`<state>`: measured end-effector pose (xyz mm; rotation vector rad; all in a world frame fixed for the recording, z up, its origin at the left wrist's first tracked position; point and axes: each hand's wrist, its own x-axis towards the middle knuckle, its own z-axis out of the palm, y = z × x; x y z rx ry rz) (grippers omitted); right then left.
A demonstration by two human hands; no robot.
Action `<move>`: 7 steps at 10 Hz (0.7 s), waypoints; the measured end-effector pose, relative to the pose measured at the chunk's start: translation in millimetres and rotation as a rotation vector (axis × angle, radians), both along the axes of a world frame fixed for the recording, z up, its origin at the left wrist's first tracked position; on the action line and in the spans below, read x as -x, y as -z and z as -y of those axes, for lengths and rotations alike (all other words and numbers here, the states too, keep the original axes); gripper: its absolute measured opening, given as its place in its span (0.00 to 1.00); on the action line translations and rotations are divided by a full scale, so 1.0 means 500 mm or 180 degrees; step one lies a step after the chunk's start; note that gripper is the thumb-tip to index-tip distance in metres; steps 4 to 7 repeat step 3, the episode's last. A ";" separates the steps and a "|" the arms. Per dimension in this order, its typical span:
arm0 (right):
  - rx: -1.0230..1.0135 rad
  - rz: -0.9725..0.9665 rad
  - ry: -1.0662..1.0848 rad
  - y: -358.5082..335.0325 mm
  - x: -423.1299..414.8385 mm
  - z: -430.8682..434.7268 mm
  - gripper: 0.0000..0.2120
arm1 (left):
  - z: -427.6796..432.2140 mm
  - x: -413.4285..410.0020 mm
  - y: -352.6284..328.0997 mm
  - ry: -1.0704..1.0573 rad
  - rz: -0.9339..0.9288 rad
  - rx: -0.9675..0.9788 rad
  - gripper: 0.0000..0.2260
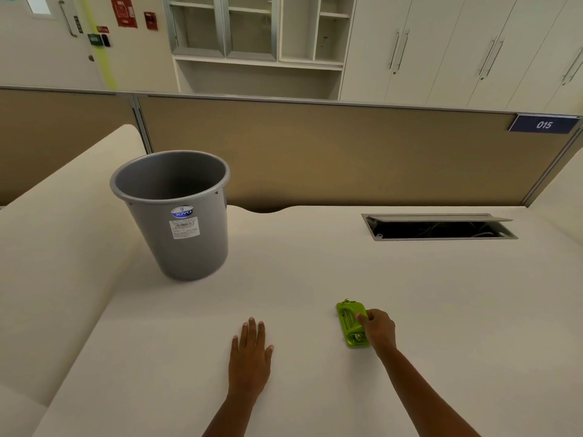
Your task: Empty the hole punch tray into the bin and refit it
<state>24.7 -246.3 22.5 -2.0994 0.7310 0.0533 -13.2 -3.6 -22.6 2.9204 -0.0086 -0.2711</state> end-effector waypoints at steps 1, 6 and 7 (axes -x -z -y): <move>0.0129 0.0073 -0.0007 -0.004 0.009 -0.013 0.16 | 0.001 0.003 0.005 0.0041 0.0008 -0.0151 0.27; 0.1033 0.0791 -0.0610 0.001 0.037 -0.064 0.22 | 0.004 0.013 -0.052 -0.0039 0.0297 -0.0039 0.45; 0.1033 0.0791 -0.0610 0.001 0.037 -0.064 0.22 | 0.004 0.013 -0.052 -0.0039 0.0297 -0.0039 0.45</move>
